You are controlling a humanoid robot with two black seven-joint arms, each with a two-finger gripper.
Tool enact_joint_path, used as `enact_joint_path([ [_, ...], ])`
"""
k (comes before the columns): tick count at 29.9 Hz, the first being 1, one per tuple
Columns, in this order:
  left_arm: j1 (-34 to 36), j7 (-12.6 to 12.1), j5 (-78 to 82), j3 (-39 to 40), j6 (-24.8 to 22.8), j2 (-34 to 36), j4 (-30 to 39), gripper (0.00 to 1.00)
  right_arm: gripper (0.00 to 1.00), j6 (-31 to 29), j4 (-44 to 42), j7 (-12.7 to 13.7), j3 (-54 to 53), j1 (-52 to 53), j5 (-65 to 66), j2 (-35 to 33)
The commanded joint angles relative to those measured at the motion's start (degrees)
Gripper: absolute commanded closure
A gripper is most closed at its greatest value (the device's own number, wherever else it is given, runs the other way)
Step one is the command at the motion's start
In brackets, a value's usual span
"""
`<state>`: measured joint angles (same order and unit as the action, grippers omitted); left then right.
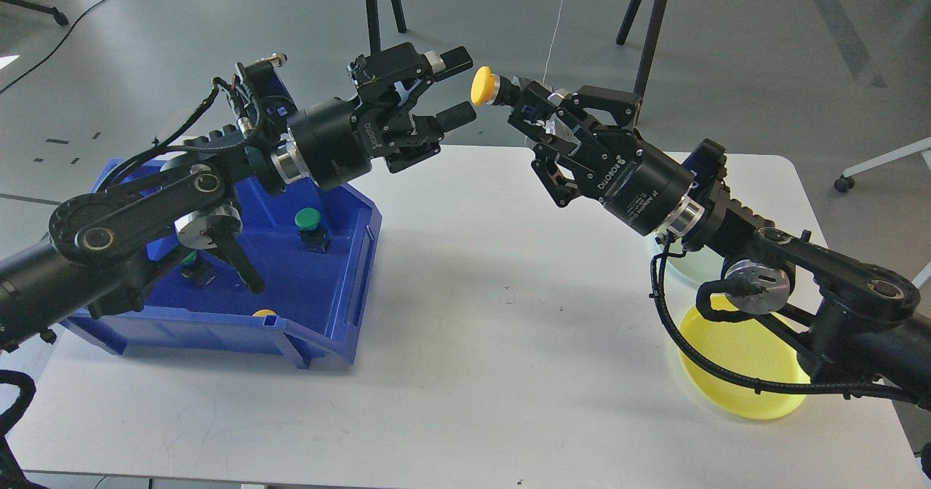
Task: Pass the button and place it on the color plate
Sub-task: 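Carry the button with the right gripper down onto the yellow plate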
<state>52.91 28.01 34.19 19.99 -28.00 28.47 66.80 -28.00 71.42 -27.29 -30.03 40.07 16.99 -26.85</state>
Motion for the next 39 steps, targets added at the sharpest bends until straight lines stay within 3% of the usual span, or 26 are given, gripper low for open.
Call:
enact_joint_path([
  [1,0.0,-0.01,-0.09,0.05,0.0,0.01,-0.01,0.18,0.99,0.14,1.26,-0.31,-5.98,-6.91,-0.29,-3.21],
  [14,0.0,-0.01,0.0,-0.03,0.0,-0.17,-0.01,0.18,0.99,8.66,15.15,-0.31,-37.28,-55.07,-1.52,-2.86],
  [24,0.0,-0.01,0.0,-0.03,0.0,-0.25,-0.01,0.18,0.99,20.26,12.7,0.13,-37.73,-63.36,-5.91,0.04],
  [30,0.0,-0.01,-0.09,-0.03,0.0,-0.25,-0.01,0.17,0.86,21.14,10.06,0.66,-35.81,-62.92,-6.89,0.04],
  [35,0.0,-0.01,-0.09,-0.03,0.0,-0.25,-0.01,0.17,0.6,20.18,8.65,0.92,-34.39,-62.48,-6.89,0.13],
  [39,0.0,-0.01,-0.61,-0.03,0.0,-0.6,-0.01,0.17,0.45,20.0,9.09,0.66,-34.57,-62.22,-6.89,0.74],
])
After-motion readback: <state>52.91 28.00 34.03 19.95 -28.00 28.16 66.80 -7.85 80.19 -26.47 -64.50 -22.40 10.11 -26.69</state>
